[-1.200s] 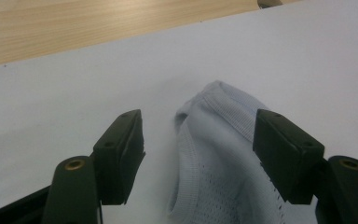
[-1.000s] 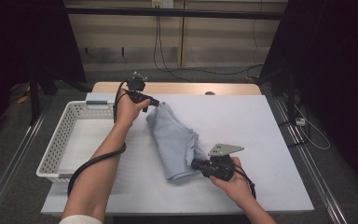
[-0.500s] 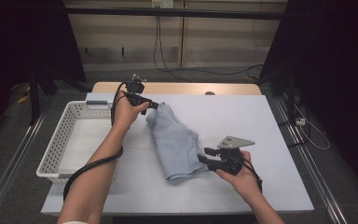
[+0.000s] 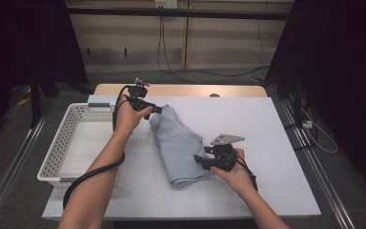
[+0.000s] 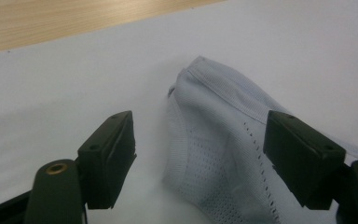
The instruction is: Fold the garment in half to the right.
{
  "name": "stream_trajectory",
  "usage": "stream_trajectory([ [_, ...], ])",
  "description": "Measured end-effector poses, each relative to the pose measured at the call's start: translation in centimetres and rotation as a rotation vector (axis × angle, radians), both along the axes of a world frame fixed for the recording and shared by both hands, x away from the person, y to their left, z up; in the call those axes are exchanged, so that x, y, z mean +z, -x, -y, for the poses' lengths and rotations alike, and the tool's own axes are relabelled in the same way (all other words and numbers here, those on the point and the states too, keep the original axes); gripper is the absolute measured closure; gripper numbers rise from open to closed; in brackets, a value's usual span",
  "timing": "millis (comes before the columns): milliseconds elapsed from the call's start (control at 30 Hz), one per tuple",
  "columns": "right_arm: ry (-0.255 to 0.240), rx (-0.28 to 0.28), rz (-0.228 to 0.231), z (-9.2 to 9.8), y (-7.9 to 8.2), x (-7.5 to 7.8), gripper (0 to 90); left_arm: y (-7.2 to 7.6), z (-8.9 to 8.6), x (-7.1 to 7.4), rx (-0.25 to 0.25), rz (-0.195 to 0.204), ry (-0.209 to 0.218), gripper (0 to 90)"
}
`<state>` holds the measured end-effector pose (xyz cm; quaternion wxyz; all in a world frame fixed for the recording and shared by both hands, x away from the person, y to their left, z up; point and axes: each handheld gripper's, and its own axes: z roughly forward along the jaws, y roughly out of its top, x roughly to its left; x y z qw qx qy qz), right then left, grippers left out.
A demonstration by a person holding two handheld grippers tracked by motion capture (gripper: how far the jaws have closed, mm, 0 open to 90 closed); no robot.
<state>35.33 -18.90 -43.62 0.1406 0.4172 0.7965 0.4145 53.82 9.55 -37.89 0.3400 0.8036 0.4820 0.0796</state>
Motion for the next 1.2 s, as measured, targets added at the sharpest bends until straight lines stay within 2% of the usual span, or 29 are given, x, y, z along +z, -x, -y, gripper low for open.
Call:
stream_trajectory([
  [33,0.006,0.001,-0.013,-0.1,-0.2,-0.2,49.5,0.1,0.0,0.0,-0.006,0.001,-0.002,24.9],
  [67,0.009,0.002,-0.023,-0.1,-0.4,-0.4,63.7,0.1,0.0,0.0,-0.005,0.004,-0.005,24.5],
  [100,0.004,0.03,-0.029,-0.1,-0.4,-0.5,74.8,0.2,0.1,0.0,-0.005,0.005,-0.001,24.1],
  [167,0.023,0.037,-0.01,-0.1,-0.4,-0.5,85.8,0.4,0.0,0.0,-0.011,0.007,-0.006,23.6],
  [233,0.002,0.046,0.007,0.3,-0.3,0.0,87.3,0.5,0.1,0.0,-0.009,0.013,-0.006,23.0],
  [367,0.007,0.026,0.026,1.1,-0.3,0.6,87.6,0.9,0.0,0.0,-0.013,0.02,-0.006,21.8],
  [533,0.012,-0.005,0.01,1.9,-0.6,-0.2,87.2,1.3,0.2,-0.4,-0.027,0.015,-0.005,20.7],
  [667,-0.004,-0.007,-0.001,2.0,-0.8,-0.5,86.2,1.5,0.4,-0.6,-0.034,0.015,0.0,20.1],
  [767,0.006,-0.004,-0.002,1.8,-0.7,-0.6,85.5,1.7,0.4,-0.6,-0.039,0.008,0.004,19.4],
  [967,0.009,-0.011,0.002,1.9,-0.8,-0.7,77.4,2.3,0.3,-0.6,-0.057,0.003,0.015,17.5],
  [1100,0.013,-0.024,0.016,2.1,-0.9,-0.6,63.9,2.7,0.0,-0.7,-0.063,-0.005,0.028,16.5],
  [1200,0.007,-0.032,0.021,2.4,-0.9,-0.4,59.5,3.0,0.0,-0.8,-0.073,-0.008,0.03,16.4],
])
